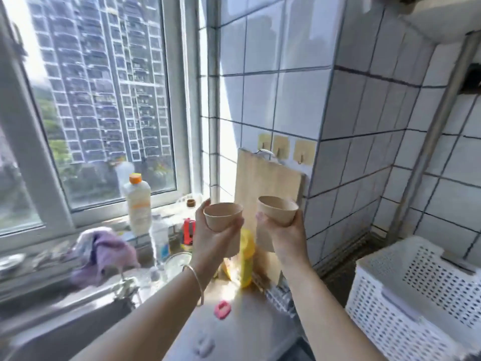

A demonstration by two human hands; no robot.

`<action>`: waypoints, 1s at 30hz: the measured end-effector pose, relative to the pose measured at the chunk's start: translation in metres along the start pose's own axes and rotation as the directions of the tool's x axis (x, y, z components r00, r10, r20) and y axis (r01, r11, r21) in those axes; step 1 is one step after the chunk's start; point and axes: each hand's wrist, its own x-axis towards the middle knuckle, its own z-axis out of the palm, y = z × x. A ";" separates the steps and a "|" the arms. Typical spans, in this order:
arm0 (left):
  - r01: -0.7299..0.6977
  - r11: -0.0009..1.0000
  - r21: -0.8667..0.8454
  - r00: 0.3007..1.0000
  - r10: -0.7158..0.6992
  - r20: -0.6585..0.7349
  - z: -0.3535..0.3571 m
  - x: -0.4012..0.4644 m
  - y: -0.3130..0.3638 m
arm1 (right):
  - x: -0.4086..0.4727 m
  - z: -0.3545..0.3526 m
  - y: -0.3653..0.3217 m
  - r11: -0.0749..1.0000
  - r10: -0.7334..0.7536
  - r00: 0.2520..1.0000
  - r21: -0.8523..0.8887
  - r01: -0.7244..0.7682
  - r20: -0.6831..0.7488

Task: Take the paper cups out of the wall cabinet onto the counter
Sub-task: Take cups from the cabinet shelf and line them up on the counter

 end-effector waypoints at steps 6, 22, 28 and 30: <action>0.058 0.997 0.054 0.949 -0.038 -0.313 -0.116 -0.043 -0.029 | -0.073 0.079 0.060 0.972 0.220 0.933 0.015 -0.234 0.284; 0.181 0.982 0.062 0.232 0.019 -0.973 -0.340 -0.314 0.000 | -0.373 0.222 0.104 0.905 0.342 0.118 -0.293 -0.309 0.932; 0.145 0.984 0.104 -0.020 0.108 -0.994 -0.415 -0.452 0.039 | -0.527 0.249 0.065 0.912 0.267 -0.192 -0.312 -0.267 0.944; 0.134 0.985 0.106 -0.089 0.118 -0.989 -0.442 -0.501 0.049 | -0.583 0.254 0.053 0.921 0.258 -0.245 -0.314 -0.231 0.935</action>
